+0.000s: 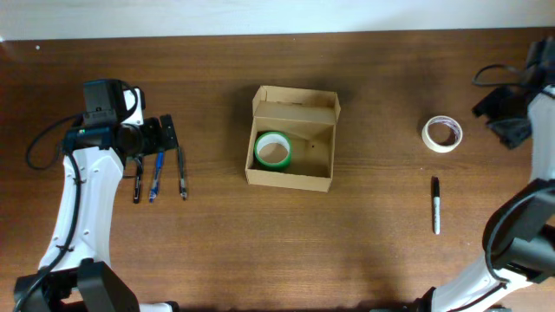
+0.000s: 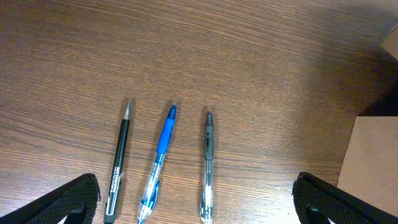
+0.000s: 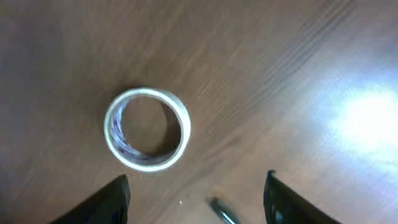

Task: Pack container
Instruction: 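Move the right gripper to the white tape roll and grasp it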

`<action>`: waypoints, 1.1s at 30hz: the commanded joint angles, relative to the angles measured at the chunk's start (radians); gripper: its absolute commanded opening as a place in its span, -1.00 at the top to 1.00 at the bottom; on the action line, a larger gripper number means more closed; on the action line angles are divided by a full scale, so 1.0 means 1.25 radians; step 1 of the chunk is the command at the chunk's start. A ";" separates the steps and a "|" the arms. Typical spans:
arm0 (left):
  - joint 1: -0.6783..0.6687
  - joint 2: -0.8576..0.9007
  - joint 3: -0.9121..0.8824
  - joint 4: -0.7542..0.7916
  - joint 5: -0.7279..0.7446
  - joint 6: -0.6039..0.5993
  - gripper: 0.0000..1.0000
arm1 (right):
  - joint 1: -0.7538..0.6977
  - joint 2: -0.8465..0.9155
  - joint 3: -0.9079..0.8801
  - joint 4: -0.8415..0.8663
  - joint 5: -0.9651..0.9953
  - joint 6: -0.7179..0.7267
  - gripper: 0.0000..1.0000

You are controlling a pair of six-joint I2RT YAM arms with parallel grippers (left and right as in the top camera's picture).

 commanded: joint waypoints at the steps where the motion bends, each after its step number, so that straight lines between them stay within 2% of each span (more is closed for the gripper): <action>1: 0.003 0.005 0.014 0.000 -0.006 0.013 -0.98 | 0.004 -0.008 -0.088 0.063 -0.030 0.043 -0.34; 5: 0.003 0.005 0.014 0.000 -0.006 0.013 -0.99 | 0.005 0.015 -0.177 0.171 -0.062 0.045 -0.33; 15: 0.003 0.005 0.014 0.000 -0.006 0.013 -0.98 | 0.007 0.107 -0.177 0.190 -0.080 0.085 -0.31; 23: 0.003 0.005 0.014 0.000 -0.006 0.013 -0.99 | 0.027 0.138 -0.177 0.199 -0.077 0.106 -0.21; 27: 0.003 0.005 0.014 0.000 -0.006 0.013 -0.98 | 0.037 0.146 -0.177 0.197 -0.058 0.112 0.03; 31: 0.003 0.005 0.014 0.000 -0.006 0.013 -0.99 | 0.037 0.150 -0.177 0.181 -0.045 0.112 0.50; 32: 0.003 0.005 0.014 0.000 -0.006 0.013 -0.99 | 0.037 0.150 -0.177 0.175 -0.037 0.112 0.70; 33: 0.003 0.005 0.014 0.000 -0.006 0.013 -0.99 | 0.037 0.150 -0.177 0.171 -0.034 0.112 0.77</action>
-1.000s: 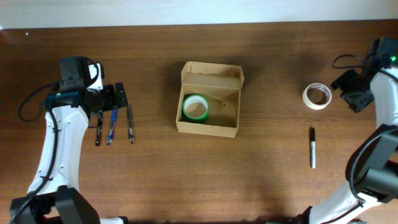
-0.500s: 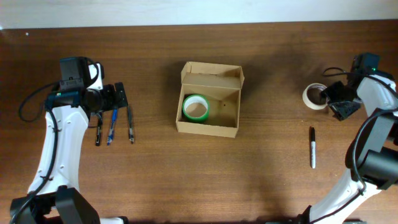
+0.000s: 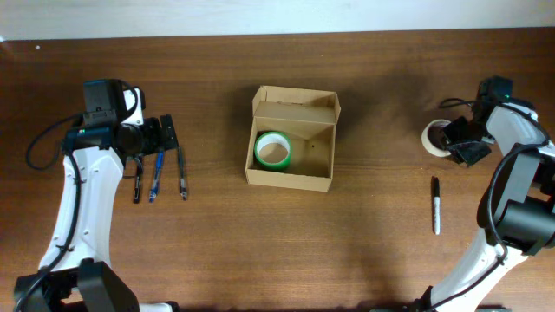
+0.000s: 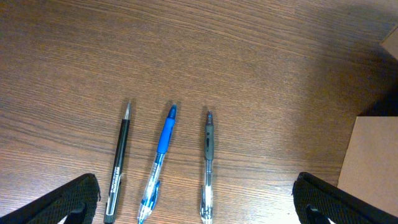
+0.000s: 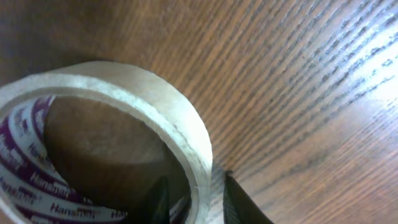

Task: Pack container
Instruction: 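Move the right gripper to the white tape roll and grasp it, then place the white tape roll into the box beside the green tape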

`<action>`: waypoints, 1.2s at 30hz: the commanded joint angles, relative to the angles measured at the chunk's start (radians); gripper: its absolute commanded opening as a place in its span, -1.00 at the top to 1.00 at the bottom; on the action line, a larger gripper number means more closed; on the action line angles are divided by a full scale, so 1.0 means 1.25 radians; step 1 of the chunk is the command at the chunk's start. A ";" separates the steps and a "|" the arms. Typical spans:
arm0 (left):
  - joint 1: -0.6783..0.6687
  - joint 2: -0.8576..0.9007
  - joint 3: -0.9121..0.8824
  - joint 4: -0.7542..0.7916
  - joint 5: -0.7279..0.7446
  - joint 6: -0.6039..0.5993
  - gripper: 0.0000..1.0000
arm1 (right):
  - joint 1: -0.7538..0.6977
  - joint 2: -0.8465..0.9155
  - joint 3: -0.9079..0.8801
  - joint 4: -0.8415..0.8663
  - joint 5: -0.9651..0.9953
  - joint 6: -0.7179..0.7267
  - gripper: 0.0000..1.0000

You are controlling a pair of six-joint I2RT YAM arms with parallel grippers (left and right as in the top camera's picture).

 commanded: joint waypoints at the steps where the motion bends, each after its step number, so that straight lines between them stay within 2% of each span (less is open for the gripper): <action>1: 0.003 0.005 0.014 0.000 -0.006 0.013 -0.99 | 0.005 0.012 -0.006 -0.016 0.029 0.005 0.85; 2: 0.003 0.005 0.014 0.000 -0.006 0.013 -0.99 | 0.004 0.011 -0.004 -0.028 0.029 0.004 0.92; 5: 0.003 0.005 0.014 0.000 -0.006 0.013 -0.98 | 0.007 -0.016 0.049 -0.083 0.029 -0.054 0.92; 11: 0.003 0.005 0.014 0.000 -0.006 0.013 -0.99 | 0.067 -0.163 0.261 -0.217 -0.042 -0.201 0.92; 14: 0.003 0.005 0.014 0.000 -0.006 0.013 -0.99 | 0.154 -0.227 0.403 -0.291 -0.074 -0.277 0.92; 17: 0.003 0.005 0.014 0.000 -0.006 0.013 -0.99 | 0.319 -0.257 0.530 -0.364 -0.074 -0.368 0.92; 22: 0.003 0.005 0.014 0.000 -0.006 0.013 -0.99 | 0.556 -0.248 0.548 -0.403 -0.053 -0.472 0.92; 24: 0.003 0.005 0.014 0.000 -0.006 0.013 -0.99 | 0.656 -0.231 0.535 -0.403 0.007 -0.488 0.92; 25: 0.003 0.005 0.014 0.000 -0.006 0.013 -0.99 | 0.724 -0.209 0.529 -0.402 0.086 -0.488 0.92; 28: 0.003 0.005 0.014 0.000 -0.006 0.013 -0.99 | 0.809 -0.147 0.527 -0.399 0.213 -0.487 0.92; 36: 0.003 0.005 0.014 0.000 -0.006 0.013 -0.99 | 0.802 0.048 0.527 -0.392 0.211 -0.484 0.92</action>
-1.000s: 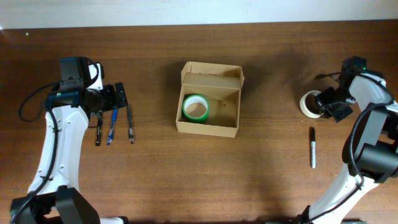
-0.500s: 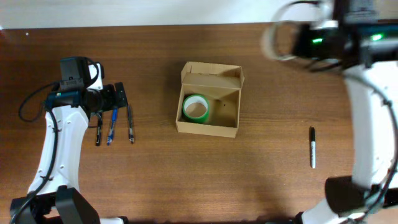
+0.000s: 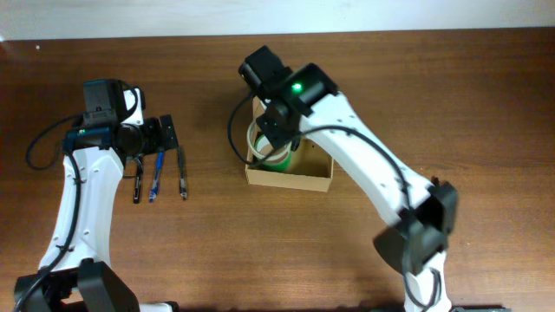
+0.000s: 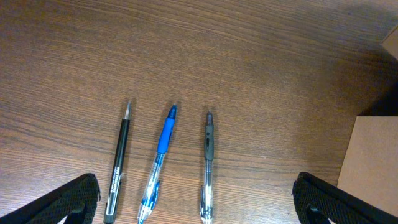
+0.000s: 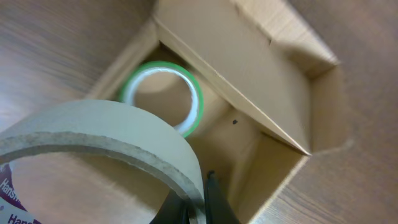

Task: Pack container
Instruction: 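Place the white tape roll into the box beside the green tape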

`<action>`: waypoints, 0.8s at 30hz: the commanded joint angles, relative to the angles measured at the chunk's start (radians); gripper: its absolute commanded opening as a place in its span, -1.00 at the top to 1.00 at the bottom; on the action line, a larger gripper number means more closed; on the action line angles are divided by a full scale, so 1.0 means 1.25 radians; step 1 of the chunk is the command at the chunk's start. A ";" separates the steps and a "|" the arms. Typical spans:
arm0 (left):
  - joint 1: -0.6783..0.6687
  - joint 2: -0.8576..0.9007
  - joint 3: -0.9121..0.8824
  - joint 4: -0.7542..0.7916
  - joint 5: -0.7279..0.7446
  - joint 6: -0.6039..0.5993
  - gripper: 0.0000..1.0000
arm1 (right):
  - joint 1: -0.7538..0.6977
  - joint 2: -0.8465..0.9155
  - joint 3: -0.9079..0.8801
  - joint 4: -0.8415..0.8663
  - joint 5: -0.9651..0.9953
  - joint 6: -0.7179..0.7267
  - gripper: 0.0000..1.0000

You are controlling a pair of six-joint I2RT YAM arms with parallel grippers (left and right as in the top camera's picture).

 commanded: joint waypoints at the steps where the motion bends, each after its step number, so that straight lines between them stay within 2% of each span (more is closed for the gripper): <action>1: 0.003 0.005 0.014 0.000 -0.006 0.013 -0.99 | -0.018 0.050 -0.005 0.009 0.028 -0.005 0.92; 7: 0.003 0.005 0.014 0.000 -0.006 0.013 -0.99 | -0.045 0.098 -0.005 0.043 0.026 0.000 0.92; 10: 0.003 0.005 0.014 0.000 -0.006 0.013 -0.99 | -0.060 0.109 -0.005 0.063 -0.037 0.001 0.92; 22: 0.003 0.005 0.014 0.000 -0.006 0.013 -0.99 | -0.059 0.173 -0.005 0.092 -0.058 0.015 0.92; 24: 0.003 0.005 0.014 0.000 -0.006 0.013 -0.99 | -0.059 0.177 -0.005 0.093 -0.071 0.016 0.84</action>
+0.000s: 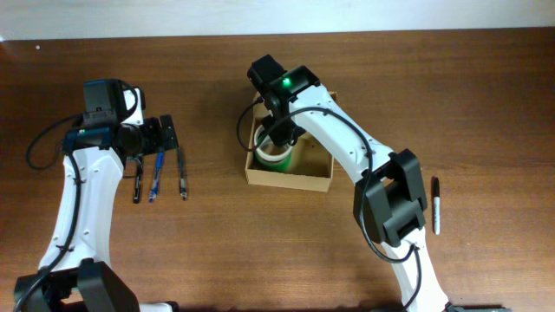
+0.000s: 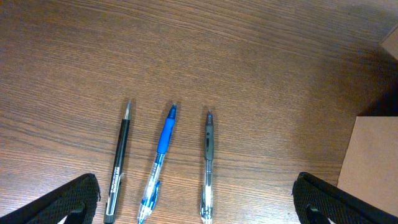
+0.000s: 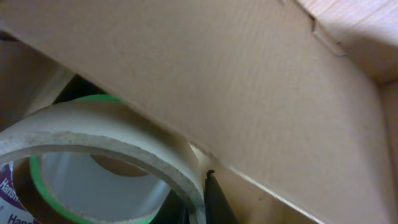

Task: Pack container
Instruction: 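Place the white tape roll into the box beside the green tape, then move the right gripper to the black marker and grasp it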

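The open cardboard box (image 1: 290,180) sits mid-table with a green tape roll (image 3: 93,211) in its left half. My right gripper (image 3: 198,202) is shut on the wall of a white tape roll (image 3: 124,140). It holds the roll down inside the box, directly over the green roll and under the box's back flap (image 3: 249,87). In the overhead view the right gripper (image 1: 279,132) reaches into the box's left side. My left gripper (image 2: 196,208) is open above a black pen (image 2: 120,158), a blue pen (image 2: 160,158) and a grey pen (image 2: 208,158).
A black marker (image 1: 435,205) lies at the right of the table. The three pens (image 1: 158,173) lie side by side at the left, beside the left arm. The box's right half shows bare cardboard.
My right gripper, still holding the white tape roll, has gone from above the box's left corner to down inside the box, over the green roll. The left arm has not moved.
My right gripper first hovered open over the white roll at the table's right. Then it was down at the roll, a finger on each side of its wall. Later it held the roll above the box, and now inside it. The left gripper stayed open over the pens.
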`<action>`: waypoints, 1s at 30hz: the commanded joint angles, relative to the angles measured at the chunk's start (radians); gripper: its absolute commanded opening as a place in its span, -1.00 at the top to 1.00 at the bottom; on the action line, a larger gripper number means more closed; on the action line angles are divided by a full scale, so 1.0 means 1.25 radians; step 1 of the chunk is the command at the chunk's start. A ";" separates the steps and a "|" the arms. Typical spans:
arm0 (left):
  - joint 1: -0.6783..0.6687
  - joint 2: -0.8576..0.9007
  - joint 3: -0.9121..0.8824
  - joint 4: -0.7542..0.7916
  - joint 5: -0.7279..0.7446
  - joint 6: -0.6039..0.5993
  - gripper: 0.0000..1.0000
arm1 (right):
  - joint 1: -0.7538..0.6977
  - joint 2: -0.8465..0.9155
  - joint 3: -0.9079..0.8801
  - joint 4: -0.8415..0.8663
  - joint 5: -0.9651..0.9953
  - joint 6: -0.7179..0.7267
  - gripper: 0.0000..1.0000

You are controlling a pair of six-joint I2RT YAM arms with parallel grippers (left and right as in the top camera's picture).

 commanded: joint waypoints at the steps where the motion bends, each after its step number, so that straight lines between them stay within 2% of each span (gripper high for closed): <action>1: 0.003 0.005 0.014 0.000 -0.006 0.013 -0.99 | 0.001 0.010 0.001 0.003 -0.022 0.008 0.70; 6: 0.003 0.005 0.014 -0.001 -0.006 0.013 -0.99 | 0.001 -0.022 0.008 0.000 -0.022 0.008 0.23; 11: 0.003 0.005 0.014 0.000 -0.006 0.013 -0.99 | 0.002 -0.118 0.107 -0.062 0.005 0.016 0.17; 15: 0.003 0.005 0.014 0.000 -0.006 0.013 -0.99 | 0.007 -0.215 0.254 -0.169 0.179 0.023 0.08; 19: 0.003 0.005 0.014 0.000 -0.006 0.013 -0.99 | -0.031 -0.329 0.267 -0.196 0.206 0.024 -0.01; 23: 0.003 0.005 0.014 0.000 -0.006 0.013 -0.99 | -0.134 -0.458 0.168 -0.170 0.203 0.031 -0.04; 25: 0.003 0.005 0.014 0.000 -0.006 0.013 -0.99 | -0.199 -0.528 0.074 -0.137 0.203 0.055 -0.10; 28: 0.003 0.005 0.014 -0.001 -0.006 0.013 -0.99 | -0.337 -0.632 -0.145 -0.086 0.185 0.094 -0.22; 30: 0.003 0.005 0.014 0.000 -0.006 0.013 -0.99 | -0.414 -0.657 -0.264 -0.095 0.103 0.102 -0.25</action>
